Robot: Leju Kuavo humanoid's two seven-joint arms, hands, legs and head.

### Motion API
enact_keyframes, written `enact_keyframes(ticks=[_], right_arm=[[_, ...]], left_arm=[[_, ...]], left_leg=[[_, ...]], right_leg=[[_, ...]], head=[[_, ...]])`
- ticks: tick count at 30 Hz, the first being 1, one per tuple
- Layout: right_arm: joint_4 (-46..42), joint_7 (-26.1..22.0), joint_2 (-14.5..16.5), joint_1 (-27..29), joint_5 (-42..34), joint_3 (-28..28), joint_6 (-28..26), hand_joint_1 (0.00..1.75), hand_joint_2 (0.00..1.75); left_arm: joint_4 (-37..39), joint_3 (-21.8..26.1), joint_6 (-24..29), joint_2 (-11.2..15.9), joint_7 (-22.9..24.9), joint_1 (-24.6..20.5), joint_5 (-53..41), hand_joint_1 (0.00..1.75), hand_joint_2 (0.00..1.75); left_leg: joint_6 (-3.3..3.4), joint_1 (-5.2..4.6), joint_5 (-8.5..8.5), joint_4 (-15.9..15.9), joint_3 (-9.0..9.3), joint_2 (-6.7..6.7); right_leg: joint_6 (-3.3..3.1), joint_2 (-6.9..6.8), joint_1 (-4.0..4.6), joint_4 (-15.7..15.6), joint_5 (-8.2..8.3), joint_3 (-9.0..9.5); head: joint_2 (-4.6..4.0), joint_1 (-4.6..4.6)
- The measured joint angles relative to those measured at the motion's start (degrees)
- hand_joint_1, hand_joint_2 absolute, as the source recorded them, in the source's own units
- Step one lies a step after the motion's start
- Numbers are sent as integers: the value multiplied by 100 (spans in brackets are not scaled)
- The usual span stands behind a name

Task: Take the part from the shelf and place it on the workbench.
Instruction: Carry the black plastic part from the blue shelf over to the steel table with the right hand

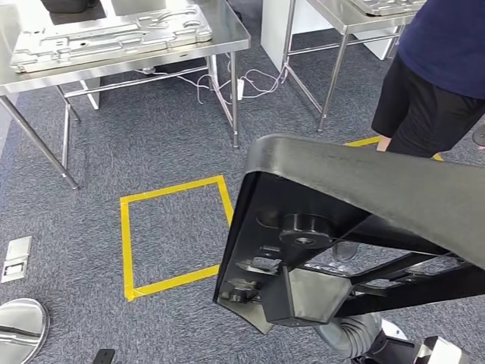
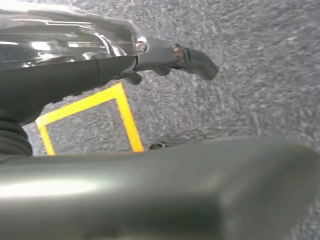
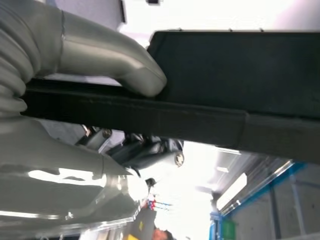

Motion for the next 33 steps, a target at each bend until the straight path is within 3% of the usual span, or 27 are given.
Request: enact_keyframes(ticks=[2,3,6,7,8,9,11,13,16,18,21,22,23,24,27,29,32,33], right_arm=[[-2,0,-1,-4,1,0,0,175,175],[-2,-1,-2,-6,1,-1,0,175,175],[0,-1,-2,1,1,-2,0,175,175],[2,-1,-2,6,1,-1,0,175,175],[3,0,-2,8,1,-1,0,175,175],[4,1,-2,8,1,-1,0,175,175],[5,1,-2,3,1,-1,0,175,175],[4,-1,-2,1,-1,-1,0,175,175],[2,-2,-2,6,-2,-2,0,175,175],[1,-2,-1,2,-2,-1,0,175,175],[1,-2,0,3,-1,-1,0,175,175],[1,-2,0,4,0,-1,0,175,175],[1,-2,0,5,1,-1,0,175,175],[1,-2,0,5,1,-1,0,175,175],[0,-2,1,0,1,-1,0,175,175],[0,-1,2,-1,0,0,0,175,175],[-2,0,1,0,1,0,0,175,175],[-3,-1,-1,-5,1,-1,0,175,175]], left_arm=[[0,0,0,-3,-1,2,0,0,175],[0,0,1,-3,-1,0,0,0,175],[0,0,1,-2,-1,1,0,0,175],[0,0,1,-2,0,3,0,0,175],[0,0,0,-2,1,4,0,0,175],[0,0,0,-3,1,3,0,0,175],[0,0,0,-5,1,1,0,0,175],[0,0,0,-6,-1,-1,0,0,175],[0,0,0,-4,0,-4,0,0,175],[0,-1,0,-6,-1,-8,0,0,175],[0,-1,0,-9,0,-1,0,0,175],[0,0,0,-9,1,5,0,0,175],[0,-1,0,-9,1,10,0,0,175],[0,-1,0,-9,1,12,0,0,175],[0,-2,0,-4,-1,5,0,0,175],[0,-1,0,1,-2,-1,0,0,175],[0,-1,0,0,-1,3,0,0,175],[0,-2,0,-1,-1,3,0,0,175]], left_leg=[[43,23,25,-44,9,5],[67,38,40,-66,16,10],[93,45,49,-73,17,25],[93,44,48,-72,17,27],[92,44,46,-71,23,28],[88,46,41,-70,33,26],[62,42,18,-58,55,22],[19,19,-8,-28,45,16],[-40,16,-28,-9,34,12],[-95,28,-182,171,-29,12],[-168,54,-711,1202,-484,12],[-176,57,-803,1508,-627,12],[-174,57,-779,1615,-683,12],[-161,56,-640,1482,-630,12],[-73,37,-66,395,-151,5],[-30,13,8,54,-16,-1],[19,23,19,-21,-13,3],[43,37,35,-45,-6,7]], right_leg=[[60,1,-7,64,-72,-15],[84,3,-9,229,-192,-79],[131,4,-21,1288,-718,-559],[144,4,-23,1543,-775,-681],[153,3,-24,1586,-714,-704],[160,2,-26,1391,-549,-616],[159,-2,-25,614,-146,-258],[115,5,-18,92,20,-37],[10,13,-10,21,12,-28],[-64,0,-31,9,21,-25],[-112,-20,-37,10,21,-34],[-113,-22,-36,11,19,-33],[-114,-22,-35,12,17,-29],[-112,-19,-33,12,15,-19],[-87,-3,-19,15,-5,14],[-47,2,-8,19,-8,-6],[48,3,-12,28,-27,-22],[73,4,-12,118,-104,-54]], head=[[0,2],[0,2],[0,3],[0,3],[0,3],[0,3],[0,3],[0,0],[0,-2],[0,-3],[0,-4],[0,-4],[0,-4],[0,-4],[0,-3],[0,-2],[0,-1],[0,0]])
